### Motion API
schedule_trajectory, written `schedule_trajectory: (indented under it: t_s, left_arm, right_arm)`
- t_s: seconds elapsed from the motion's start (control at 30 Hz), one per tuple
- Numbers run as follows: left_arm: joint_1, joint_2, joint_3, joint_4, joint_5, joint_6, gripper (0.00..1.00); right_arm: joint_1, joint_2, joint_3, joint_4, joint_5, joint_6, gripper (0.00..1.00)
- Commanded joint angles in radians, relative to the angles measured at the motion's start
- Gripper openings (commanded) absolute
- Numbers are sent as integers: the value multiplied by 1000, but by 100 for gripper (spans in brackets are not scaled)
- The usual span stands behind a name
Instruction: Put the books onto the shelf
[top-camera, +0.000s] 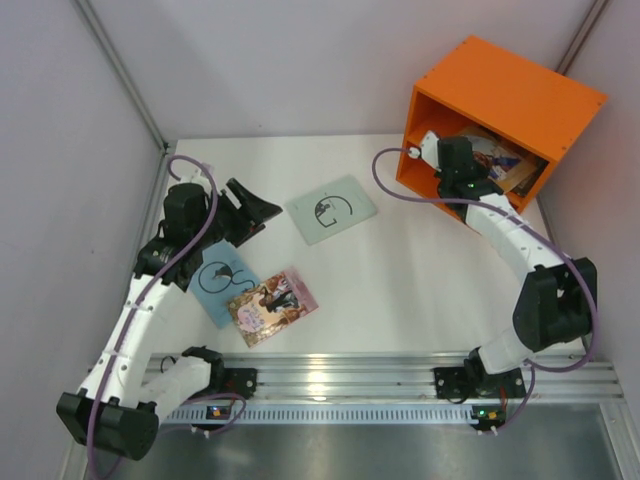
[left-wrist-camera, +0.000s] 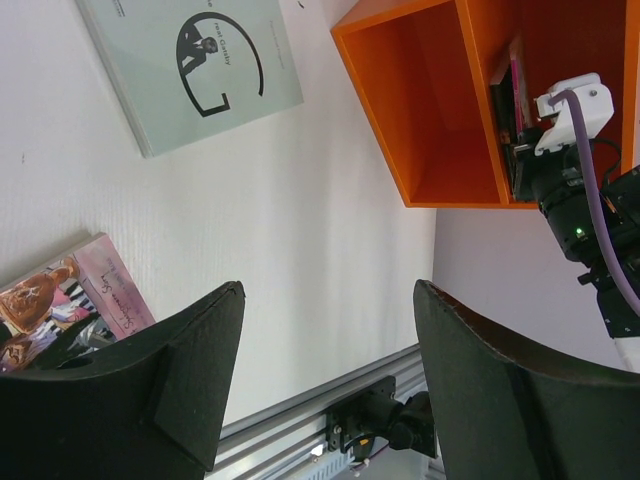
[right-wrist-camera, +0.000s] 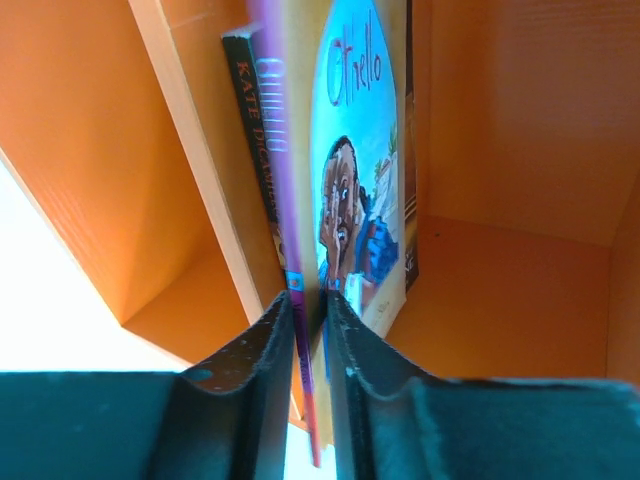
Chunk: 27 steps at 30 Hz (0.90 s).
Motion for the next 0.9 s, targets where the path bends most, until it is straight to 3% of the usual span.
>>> schedule_trajectory:
  t_s: [0.0, 0.33, 0.53, 0.87]
  left_arm:
    - [1, -25, -3, 1, 3, 21, 74]
    - [-1, -26, 8, -4, -20, 22, 73]
    - [-1, -45, -13, 18, -22, 2, 74]
    - [-1, -33, -10, 15, -14, 4, 73]
  right_arm:
    - [-30, 7, 31, 18, 43, 3, 16]
    - [-76, 10, 27, 47, 78, 20, 13]
    - [-81, 10, 62, 6, 130, 55, 23]
    - [-82, -16, 67, -68, 132, 112, 29]
